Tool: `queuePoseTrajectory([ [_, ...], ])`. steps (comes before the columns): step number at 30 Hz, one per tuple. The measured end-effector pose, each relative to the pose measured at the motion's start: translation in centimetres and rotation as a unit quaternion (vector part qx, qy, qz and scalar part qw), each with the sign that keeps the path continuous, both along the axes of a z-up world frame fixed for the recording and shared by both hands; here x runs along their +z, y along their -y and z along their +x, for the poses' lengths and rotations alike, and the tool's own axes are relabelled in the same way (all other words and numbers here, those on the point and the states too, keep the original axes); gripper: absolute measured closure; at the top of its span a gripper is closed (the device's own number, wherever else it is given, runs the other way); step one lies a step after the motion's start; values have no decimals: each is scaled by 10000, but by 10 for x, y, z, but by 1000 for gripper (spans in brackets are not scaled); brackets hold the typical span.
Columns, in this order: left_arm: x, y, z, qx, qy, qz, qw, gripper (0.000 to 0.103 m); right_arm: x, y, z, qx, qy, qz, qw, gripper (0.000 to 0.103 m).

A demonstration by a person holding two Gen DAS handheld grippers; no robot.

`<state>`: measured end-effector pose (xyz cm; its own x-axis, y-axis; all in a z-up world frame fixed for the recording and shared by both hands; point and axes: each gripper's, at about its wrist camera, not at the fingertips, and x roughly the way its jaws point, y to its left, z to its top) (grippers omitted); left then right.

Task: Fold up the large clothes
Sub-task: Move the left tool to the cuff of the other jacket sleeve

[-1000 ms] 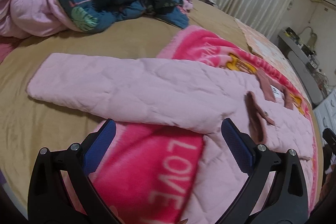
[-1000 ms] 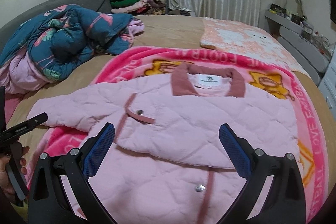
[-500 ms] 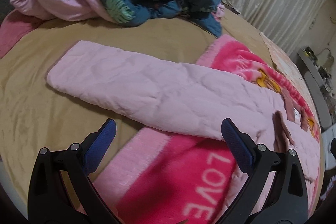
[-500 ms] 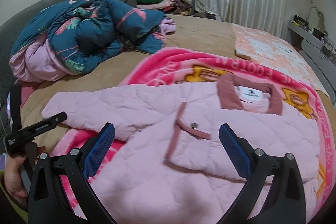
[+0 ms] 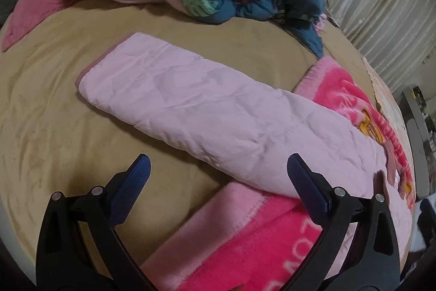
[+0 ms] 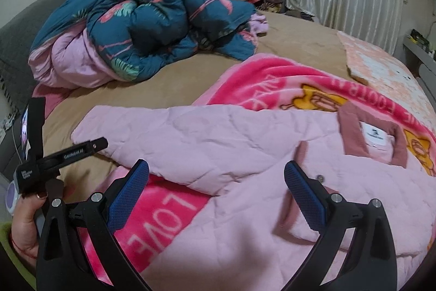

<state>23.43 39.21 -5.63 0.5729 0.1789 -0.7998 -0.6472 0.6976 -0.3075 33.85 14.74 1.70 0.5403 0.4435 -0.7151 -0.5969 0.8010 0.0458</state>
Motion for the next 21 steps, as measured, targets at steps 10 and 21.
queuePoseTrajectory([
  [10, -35, -47, 5, 710, -34, -685, 9951, 9, -30, -33, 1, 228, -342, -122, 9991, 4],
  [21, -61, -84, 7, 1194, 315, -833, 9888, 9, -36, -21, 0, 195, -350, -248, 9989, 4],
])
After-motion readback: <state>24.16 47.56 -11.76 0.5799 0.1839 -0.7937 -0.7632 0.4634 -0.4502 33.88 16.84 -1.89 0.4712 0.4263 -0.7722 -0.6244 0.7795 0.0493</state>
